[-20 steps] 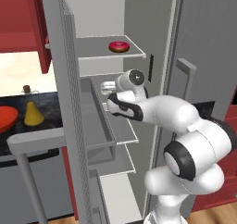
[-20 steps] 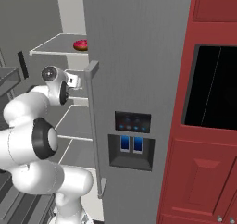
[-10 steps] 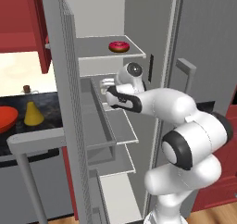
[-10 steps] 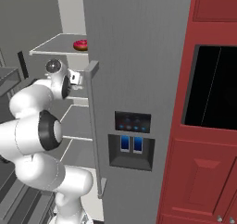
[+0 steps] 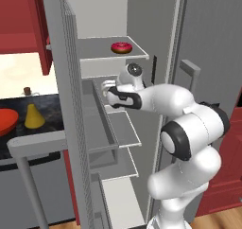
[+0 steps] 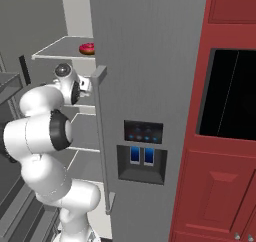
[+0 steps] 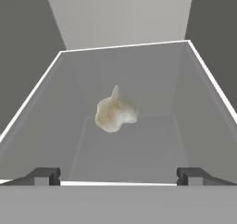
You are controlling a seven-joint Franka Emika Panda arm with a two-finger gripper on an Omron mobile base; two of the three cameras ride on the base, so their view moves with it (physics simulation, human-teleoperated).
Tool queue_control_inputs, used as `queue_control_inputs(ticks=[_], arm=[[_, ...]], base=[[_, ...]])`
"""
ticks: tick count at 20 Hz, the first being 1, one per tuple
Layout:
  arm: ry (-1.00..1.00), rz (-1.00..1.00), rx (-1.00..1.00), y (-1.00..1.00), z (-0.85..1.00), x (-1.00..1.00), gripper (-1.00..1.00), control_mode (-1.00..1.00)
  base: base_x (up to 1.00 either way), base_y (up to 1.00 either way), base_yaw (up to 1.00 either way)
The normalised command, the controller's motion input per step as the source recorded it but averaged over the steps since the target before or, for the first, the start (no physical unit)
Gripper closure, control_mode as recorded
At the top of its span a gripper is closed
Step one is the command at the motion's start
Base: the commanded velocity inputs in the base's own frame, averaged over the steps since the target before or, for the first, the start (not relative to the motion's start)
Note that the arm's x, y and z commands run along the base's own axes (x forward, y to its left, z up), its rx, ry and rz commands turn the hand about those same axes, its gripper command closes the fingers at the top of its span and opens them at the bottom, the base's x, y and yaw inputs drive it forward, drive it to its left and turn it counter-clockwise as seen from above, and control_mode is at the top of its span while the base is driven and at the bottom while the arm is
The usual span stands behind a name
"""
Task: Retrieve the bottle and the shaker from the cabinet and place them next to the mixing bowl on the counter. Then add garlic from the fridge to the mixing bowl.
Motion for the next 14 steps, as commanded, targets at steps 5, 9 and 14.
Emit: queue_control_inputs(ticks=[5,9,14], arm=[[0.00,0.00,0.00,0.13,-0.15,0.20,-1.00,-1.00],[0.02,0.00,0.00,0.18,0.00,0.19,-1.00,-1.00],[0.00,0.00,0.00,0.09,0.00,0.29,-1.00,-1.00]], base=[[0.00,0.00,0.00],[0.00,0.00,0.00],[0.00,0.00,0.00]])
